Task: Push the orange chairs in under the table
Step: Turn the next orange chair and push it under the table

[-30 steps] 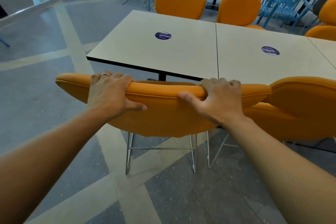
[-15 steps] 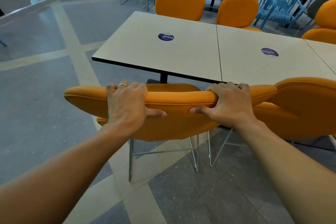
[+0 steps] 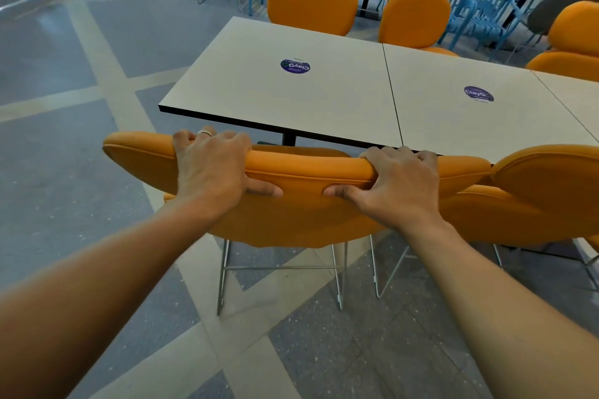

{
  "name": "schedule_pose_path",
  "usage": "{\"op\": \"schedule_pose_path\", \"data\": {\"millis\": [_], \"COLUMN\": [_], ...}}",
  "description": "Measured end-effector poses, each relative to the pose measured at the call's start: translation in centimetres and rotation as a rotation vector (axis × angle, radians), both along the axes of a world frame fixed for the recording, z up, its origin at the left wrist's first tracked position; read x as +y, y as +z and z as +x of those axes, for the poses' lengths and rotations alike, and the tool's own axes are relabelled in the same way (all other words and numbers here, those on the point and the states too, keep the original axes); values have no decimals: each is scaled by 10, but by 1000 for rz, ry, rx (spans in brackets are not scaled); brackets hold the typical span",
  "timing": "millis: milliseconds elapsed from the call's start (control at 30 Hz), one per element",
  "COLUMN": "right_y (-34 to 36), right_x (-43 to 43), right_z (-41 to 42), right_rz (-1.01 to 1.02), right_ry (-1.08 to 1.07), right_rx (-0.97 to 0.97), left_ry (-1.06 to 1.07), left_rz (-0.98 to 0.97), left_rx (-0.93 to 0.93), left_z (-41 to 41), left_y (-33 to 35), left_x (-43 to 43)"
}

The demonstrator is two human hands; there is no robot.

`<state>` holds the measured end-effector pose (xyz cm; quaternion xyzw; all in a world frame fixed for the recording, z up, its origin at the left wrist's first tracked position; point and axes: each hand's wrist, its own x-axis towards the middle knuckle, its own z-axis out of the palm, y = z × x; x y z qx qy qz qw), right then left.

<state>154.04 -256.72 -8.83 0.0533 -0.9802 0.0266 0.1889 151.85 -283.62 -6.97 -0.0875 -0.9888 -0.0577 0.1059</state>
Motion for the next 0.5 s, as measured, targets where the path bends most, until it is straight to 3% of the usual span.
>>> {"op": "schedule_pose_path", "data": {"millis": [500], "right_y": [-1], "right_x": [-11], "right_z": [-59], "right_rz": [1], "right_ry": [-2], "right_rx": [60], "left_ry": [-18], "left_rz": [-33], "left_rx": [47], "left_z": [-67], "left_y": [-4], "left_x": [-12]}}
